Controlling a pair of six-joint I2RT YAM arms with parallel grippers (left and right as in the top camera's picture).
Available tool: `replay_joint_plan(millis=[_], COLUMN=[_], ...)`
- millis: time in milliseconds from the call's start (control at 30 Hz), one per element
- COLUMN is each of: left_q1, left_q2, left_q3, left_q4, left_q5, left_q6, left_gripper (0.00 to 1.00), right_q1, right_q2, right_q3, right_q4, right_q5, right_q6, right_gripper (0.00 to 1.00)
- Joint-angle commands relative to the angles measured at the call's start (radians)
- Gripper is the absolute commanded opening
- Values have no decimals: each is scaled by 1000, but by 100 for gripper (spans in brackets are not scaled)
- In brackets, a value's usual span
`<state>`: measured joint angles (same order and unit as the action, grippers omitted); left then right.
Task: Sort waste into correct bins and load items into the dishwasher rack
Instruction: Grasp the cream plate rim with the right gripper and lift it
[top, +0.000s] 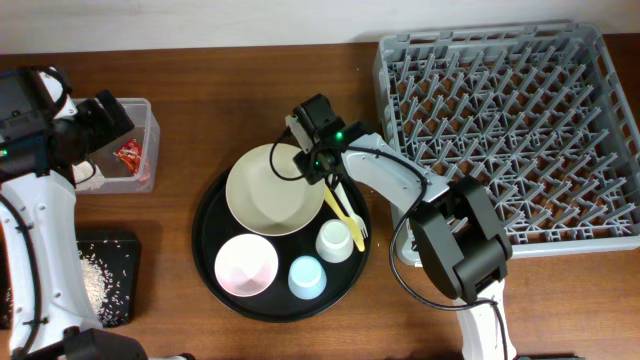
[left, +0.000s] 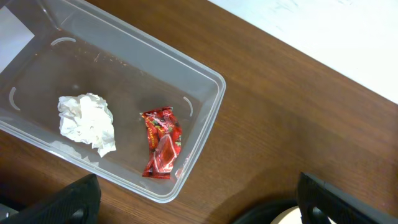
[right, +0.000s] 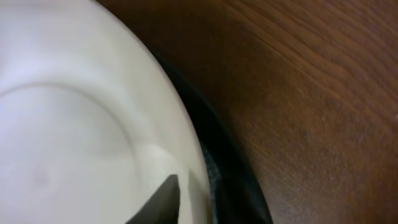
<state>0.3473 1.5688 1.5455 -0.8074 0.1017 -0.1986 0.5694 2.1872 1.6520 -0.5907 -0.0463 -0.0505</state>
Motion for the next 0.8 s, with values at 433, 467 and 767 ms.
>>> replay_joint_plan(millis=[433,467,767], left_q1=[4,4,4], left_q2=[3,3,3], left_q3=[4,4,4], left_q4=[2,2,2], left_q5=[7,7,7], left_q6=[-2,-2,-2], left_gripper=[99,99,99], right_q1=[5,5,-45], right_q2=[-67,-100,-498], right_q3=[50,55,56], right_q4=[11,11,-85], right_q5=[-24,-24,-20], right_q6=[6,6,5], right_gripper=[4,4,4])
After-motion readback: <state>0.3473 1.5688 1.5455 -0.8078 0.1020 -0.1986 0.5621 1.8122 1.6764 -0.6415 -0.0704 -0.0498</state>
